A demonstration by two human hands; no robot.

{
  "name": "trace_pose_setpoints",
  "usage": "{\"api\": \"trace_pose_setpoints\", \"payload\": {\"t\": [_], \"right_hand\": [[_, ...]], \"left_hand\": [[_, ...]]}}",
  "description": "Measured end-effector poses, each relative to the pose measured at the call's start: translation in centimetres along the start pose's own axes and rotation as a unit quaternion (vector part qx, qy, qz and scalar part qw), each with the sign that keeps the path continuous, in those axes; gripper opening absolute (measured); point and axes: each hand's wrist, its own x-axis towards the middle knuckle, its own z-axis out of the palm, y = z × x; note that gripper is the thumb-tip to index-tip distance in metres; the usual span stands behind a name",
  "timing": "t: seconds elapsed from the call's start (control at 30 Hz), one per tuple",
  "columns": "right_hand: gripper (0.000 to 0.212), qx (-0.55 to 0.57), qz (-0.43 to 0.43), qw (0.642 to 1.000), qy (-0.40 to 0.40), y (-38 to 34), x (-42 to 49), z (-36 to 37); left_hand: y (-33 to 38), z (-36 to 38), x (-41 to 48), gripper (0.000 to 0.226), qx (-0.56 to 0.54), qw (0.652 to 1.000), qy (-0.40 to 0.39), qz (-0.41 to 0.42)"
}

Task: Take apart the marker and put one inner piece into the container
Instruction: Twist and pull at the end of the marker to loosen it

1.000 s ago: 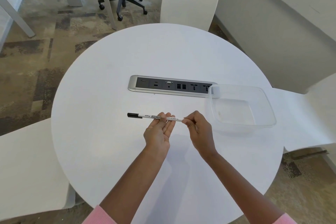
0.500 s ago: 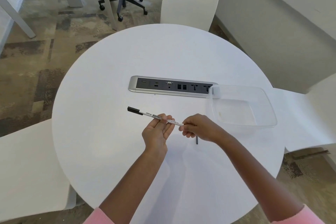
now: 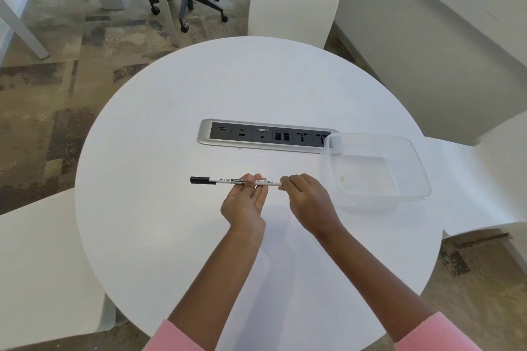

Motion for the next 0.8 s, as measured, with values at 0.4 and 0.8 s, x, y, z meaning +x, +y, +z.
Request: {"api": "trace_pose_setpoints", "payload": {"t": [0.4,0.8], "right_hand": [[0.017,0.269,0.219,0.912,-0.219,0.4,2.2,-3.8],[0.013,0.132,0.103,0.986,0.007,0.2,1.0,-1.9]], "left_hand": [[1.0,-0.7,1.5,0.021,0.081,0.966,-0.235,0.071],[0.5,-0.5,0.5,0.016,-0.024,0.988,-0.136,0.061]]}}
